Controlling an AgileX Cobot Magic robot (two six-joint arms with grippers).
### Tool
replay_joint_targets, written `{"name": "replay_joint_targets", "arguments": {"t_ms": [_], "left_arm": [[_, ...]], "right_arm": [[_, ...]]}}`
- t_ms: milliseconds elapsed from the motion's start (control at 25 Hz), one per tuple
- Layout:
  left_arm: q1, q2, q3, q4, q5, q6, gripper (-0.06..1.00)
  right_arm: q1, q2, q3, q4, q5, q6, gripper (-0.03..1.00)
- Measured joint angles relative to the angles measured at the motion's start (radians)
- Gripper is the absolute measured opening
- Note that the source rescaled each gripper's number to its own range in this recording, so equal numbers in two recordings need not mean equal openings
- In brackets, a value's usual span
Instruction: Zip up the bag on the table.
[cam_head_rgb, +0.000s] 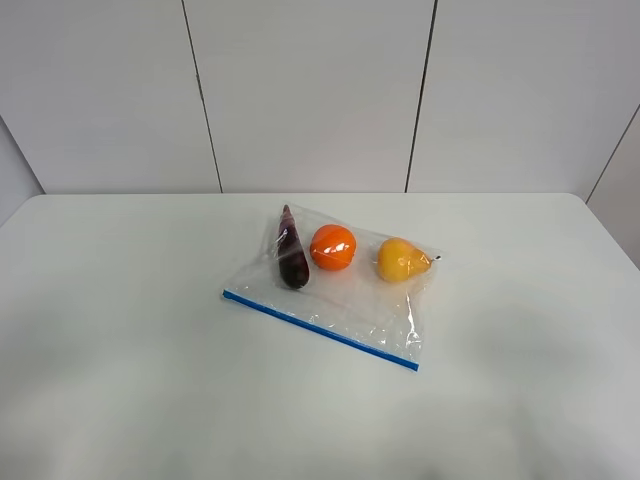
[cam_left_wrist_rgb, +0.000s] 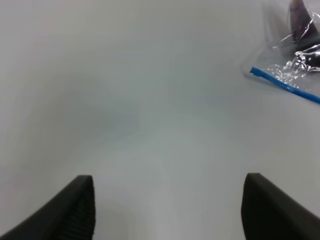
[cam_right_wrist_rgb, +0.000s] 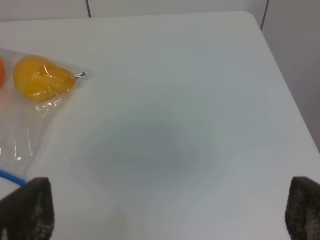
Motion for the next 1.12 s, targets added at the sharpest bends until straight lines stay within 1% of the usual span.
{"name": "replay_joint_targets", "arguments": {"t_ms": [120, 200, 1120], "left_arm": [[-0.037, 0.0, 0.0, -0.001, -0.001, 0.0, 0.87], [-0.047, 0.0, 0.0, -0.001, -0.001, 0.0, 0.87], [-0.047, 0.0, 0.0, -0.001, -0.001, 0.0, 0.87]], "right_arm": [[0.0, 0.0, 0.0, 0.0, 0.0, 0.0, 1.0], [0.0, 0.0, 0.0, 0.0, 0.0, 0.0, 1.0], [0.0, 0.0, 0.0, 0.0, 0.0, 0.0, 1.0]]}}
